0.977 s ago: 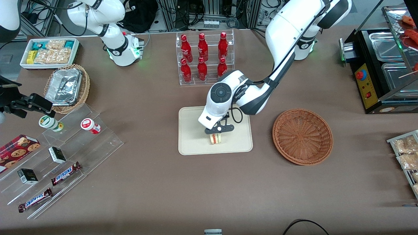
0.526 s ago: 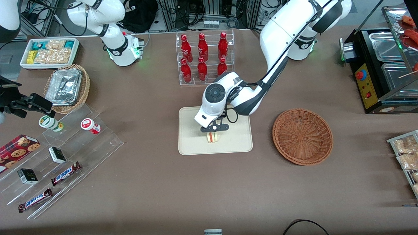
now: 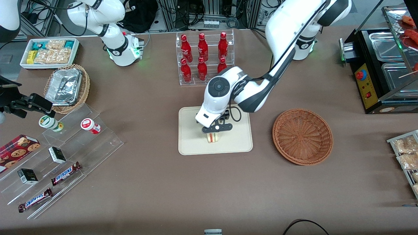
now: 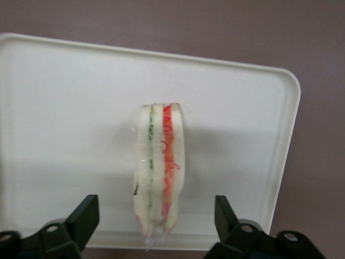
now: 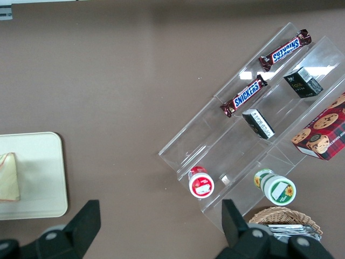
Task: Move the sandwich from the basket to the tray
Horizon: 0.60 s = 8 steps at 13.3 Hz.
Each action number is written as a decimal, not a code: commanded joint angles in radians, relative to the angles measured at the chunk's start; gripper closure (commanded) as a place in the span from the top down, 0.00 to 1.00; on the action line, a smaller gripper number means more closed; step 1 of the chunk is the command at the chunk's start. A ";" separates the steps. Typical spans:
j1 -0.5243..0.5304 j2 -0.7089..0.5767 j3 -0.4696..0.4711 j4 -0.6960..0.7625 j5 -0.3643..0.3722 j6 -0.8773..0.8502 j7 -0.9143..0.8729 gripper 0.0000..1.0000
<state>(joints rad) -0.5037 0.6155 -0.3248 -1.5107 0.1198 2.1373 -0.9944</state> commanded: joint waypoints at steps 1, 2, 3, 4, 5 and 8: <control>0.052 -0.149 0.009 -0.040 0.012 -0.136 -0.027 1.00; 0.086 -0.201 0.009 -0.052 0.012 -0.161 -0.026 1.00; 0.135 -0.254 0.009 -0.069 0.012 -0.189 -0.017 1.00; 0.170 -0.307 0.009 -0.085 0.012 -0.235 -0.006 1.00; 0.203 -0.353 0.009 -0.092 0.012 -0.294 0.017 1.00; 0.348 -0.446 0.006 -0.080 -0.009 -0.449 0.222 1.00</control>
<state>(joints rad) -0.2408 0.2461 -0.3087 -1.5474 0.1229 1.7449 -0.8877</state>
